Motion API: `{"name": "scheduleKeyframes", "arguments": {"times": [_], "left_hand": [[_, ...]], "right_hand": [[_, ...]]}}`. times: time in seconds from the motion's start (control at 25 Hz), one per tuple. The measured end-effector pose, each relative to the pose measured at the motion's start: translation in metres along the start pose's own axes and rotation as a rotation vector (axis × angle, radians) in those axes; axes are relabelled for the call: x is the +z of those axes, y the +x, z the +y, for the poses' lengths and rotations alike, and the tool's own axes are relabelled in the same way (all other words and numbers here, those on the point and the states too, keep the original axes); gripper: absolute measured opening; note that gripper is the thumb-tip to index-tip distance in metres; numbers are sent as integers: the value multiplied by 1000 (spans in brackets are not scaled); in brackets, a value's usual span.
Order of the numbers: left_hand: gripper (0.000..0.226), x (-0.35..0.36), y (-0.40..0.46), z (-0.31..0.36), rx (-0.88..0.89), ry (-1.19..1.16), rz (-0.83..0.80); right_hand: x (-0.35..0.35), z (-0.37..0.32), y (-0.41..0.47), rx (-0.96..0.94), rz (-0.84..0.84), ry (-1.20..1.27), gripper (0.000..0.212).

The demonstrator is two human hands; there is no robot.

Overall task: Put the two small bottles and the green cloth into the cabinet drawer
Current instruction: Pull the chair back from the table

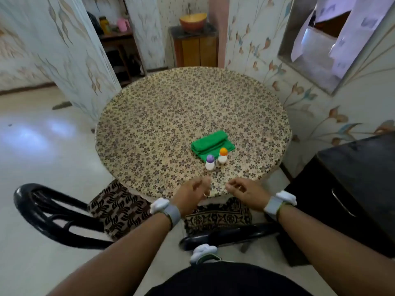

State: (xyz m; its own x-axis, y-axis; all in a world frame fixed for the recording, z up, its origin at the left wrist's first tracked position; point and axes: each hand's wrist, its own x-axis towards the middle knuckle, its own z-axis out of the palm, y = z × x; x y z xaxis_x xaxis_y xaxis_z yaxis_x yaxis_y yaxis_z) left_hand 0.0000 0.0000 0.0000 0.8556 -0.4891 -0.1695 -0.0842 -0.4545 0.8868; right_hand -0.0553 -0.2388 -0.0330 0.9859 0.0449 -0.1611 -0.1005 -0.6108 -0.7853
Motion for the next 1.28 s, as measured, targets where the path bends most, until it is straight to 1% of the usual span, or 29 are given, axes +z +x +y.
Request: {"name": "scheduleKeyframes", "arguments": {"times": [0.08, 0.12, 0.16, 0.2, 0.28, 0.36, 0.44, 0.48, 0.6, 0.8, 0.92, 1.0, 1.08, 1.2, 1.28], "left_hand": [[45, 24, -18, -15, 61, 407, -197], [47, 37, -32, -25, 87, 513, -291], [49, 48, -46, -30, 94, 554, -401], [51, 57, -51, -37, 88, 558, -445], [54, 69, -48, -45, 90, 581, -403], [59, 73, -42, -52, 86, 604, -370], [63, 75, -34, -55, 142, 679, -337], [64, 73, -32, -59, 173, 700, -320], [66, 68, -13, -57, 181, 741, -272], [62, 52, 27, -51, 171, 701, -252], [63, 46, 50, -42, 108, 733, -220], [64, 45, 60, -40, 43, 735, -154], [65, 45, 65, -38, -13, 696, -97], [80, 37, 60, -42, -105, 619, 31], [84, 14, 55, -49, -165, 543, 155]], "right_hand": [[12, 23, -25, 39, -83, -153, 53], [22, 34, -44, 56, -108, -224, 61], [31, 41, -63, 62, -141, -293, 67], [35, 48, -73, 40, -115, -352, 71], [36, 52, -76, -10, -22, -404, 73], [38, 54, -70, -27, 36, -419, 70], [37, 58, -63, -52, 68, -437, 68], [37, 57, -62, -61, 77, -434, 68], [28, 58, -43, -81, 82, -405, 72], [15, 57, 5, -50, 80, -348, 72], [5, 57, 33, -16, 91, -354, 76], [-2, 56, 48, 18, 105, -380, 80], [-9, 54, 59, 59, 103, -378, 78], [-8, 47, 70, 103, 99, -259, 74], [-1, 32, 81, 82, 136, -175, 70]]}}
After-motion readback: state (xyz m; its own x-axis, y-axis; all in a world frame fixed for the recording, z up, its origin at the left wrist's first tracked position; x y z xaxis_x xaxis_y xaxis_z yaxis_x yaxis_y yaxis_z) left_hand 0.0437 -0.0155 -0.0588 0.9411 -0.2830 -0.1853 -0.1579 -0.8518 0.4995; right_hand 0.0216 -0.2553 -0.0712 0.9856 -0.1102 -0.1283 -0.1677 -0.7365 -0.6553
